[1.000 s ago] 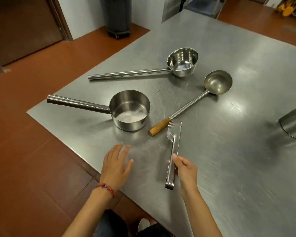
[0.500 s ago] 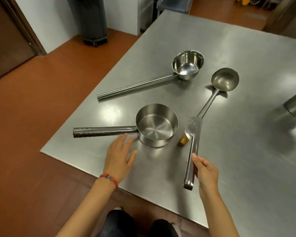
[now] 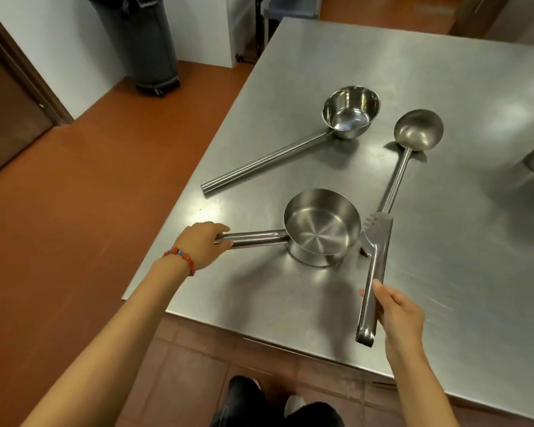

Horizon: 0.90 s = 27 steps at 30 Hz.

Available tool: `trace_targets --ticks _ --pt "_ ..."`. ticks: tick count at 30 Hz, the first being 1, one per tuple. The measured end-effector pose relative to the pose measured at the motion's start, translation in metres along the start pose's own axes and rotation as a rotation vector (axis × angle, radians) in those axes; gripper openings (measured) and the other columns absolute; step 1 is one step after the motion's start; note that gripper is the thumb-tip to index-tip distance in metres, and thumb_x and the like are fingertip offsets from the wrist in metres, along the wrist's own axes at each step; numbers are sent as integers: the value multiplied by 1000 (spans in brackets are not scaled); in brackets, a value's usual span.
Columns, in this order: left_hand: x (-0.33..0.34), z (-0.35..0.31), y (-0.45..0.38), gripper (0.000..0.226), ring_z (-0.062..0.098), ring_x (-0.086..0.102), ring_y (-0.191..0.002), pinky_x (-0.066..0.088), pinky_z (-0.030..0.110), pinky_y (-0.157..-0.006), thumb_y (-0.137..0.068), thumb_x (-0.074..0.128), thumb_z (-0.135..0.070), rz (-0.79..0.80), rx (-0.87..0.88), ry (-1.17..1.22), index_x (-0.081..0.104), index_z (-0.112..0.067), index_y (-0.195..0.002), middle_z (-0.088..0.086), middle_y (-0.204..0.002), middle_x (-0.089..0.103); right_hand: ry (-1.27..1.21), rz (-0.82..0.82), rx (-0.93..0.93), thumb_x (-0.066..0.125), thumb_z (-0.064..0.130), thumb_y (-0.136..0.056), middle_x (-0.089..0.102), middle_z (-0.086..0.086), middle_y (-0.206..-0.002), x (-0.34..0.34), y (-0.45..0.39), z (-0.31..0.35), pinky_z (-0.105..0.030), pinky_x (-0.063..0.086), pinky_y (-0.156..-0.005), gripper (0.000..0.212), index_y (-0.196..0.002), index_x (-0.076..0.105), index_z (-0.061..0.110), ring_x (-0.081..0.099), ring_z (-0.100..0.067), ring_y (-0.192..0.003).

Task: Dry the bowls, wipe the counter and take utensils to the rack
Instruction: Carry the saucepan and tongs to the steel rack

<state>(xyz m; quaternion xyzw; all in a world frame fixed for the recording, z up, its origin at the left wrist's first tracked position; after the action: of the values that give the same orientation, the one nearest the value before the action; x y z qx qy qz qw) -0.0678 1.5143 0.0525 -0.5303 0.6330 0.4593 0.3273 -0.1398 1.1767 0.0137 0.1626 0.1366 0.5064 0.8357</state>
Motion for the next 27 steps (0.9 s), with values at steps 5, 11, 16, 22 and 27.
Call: trace_targets --ticks 5,11,16,22,27 --pt "4 3 -8 35 19 61 -94 41 24 -83 -85 62 -31 213 -19 116 61 -16 -116 7 -105 71 7 -4 -1 65 18 -84 71 -12 -78 -1 1 1 -34 52 -76 17 -68 69 13 64 -26 -75" --pt "39 -5 13 21 28 71 -74 59 32 -60 -80 68 -18 514 -221 799 64 -14 -101 14 -85 74 9 -9 14 66 18 -83 72 -10 -75 -12 1 -3 -29 50 -68 15 -69 70 14 65 -24 -72" --pt "81 -38 41 20 18 67 -57 55 25 -47 -89 55 -16 561 -374 1261 58 -1 -101 11 -75 74 13 4 23 66 17 -84 72 -11 -74 -24 3 -6 -30 50 -68 17 -67 70 14 64 -23 -70" --pt "104 -83 65 19 13 55 -41 47 19 -37 -91 52 -16 316 -485 1537 57 3 -91 12 -65 60 48 98 23 65 17 -84 74 -4 -66 -30 10 -6 -30 51 -66 19 -66 71 16 67 -20 -69" --pt "115 -100 82 18 14 54 -40 46 20 -37 -90 53 -10 150 -458 1572 56 4 -80 14 -63 57 74 221 11 65 18 -84 74 -5 -69 -25 15 -2 -30 53 -69 17 -70 72 11 66 -24 -73"
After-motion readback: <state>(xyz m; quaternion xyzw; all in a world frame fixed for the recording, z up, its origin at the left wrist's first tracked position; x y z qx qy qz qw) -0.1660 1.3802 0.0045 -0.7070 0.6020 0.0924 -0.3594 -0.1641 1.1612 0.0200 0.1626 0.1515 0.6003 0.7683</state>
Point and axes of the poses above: each hand's wrist, its own y-axis away from the middle knuckle, its own x-axis out of the palm, z = x × y, the point moved 3 cm from there along -y, towards the middle knuckle
